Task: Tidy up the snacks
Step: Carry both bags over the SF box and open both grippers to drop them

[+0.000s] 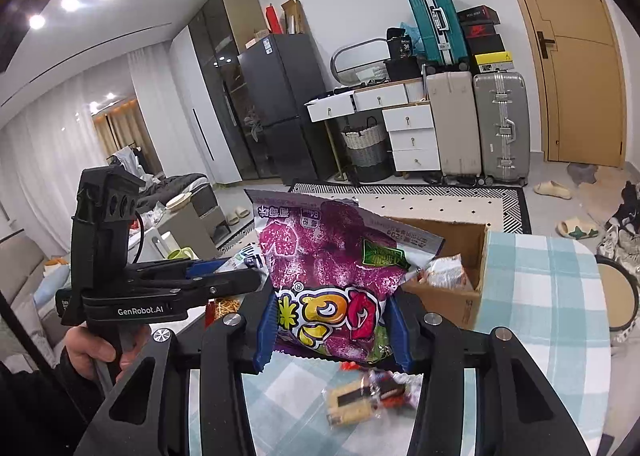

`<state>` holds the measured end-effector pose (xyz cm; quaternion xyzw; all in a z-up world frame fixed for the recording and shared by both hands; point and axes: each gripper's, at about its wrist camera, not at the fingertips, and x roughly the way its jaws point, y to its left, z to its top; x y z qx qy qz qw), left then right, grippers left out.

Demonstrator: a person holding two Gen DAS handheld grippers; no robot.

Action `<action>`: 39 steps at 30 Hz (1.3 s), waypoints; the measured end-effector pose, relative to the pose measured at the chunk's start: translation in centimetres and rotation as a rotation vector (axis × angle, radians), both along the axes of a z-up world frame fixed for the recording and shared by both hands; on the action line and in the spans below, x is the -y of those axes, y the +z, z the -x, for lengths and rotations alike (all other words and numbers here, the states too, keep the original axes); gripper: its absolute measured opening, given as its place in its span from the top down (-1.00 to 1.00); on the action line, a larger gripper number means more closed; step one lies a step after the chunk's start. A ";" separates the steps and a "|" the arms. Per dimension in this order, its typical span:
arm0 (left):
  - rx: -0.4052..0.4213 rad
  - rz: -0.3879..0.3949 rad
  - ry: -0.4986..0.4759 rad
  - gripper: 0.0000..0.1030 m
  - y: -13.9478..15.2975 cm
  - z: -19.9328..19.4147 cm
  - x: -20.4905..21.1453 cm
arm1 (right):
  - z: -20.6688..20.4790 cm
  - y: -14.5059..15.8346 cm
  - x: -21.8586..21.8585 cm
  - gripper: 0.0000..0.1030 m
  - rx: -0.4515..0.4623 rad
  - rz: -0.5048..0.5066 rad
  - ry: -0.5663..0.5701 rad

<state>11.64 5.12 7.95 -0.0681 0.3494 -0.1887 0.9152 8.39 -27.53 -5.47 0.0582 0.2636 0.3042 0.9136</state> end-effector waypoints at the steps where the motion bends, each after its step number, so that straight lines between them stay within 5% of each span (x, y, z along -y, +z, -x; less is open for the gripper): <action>1: -0.004 -0.003 0.003 0.15 0.4 -0.9 0.2 | -0.7 0.4 0.0 0.09 0.003 0.010 -0.001; 15: -0.009 -0.082 -0.022 0.15 3.5 -15.4 4.4 | -14.0 2.5 1.0 0.09 -0.069 0.064 -0.066; 27: -0.117 -0.144 -0.019 0.14 -4.8 -26.6 6.6 | -25.1 -5.0 -1.5 0.09 -0.229 0.219 -0.068; 39: -0.166 -0.188 -0.028 0.14 -11.7 -29.2 6.7 | -27.6 -11.1 -2.5 0.09 -0.300 0.275 -0.057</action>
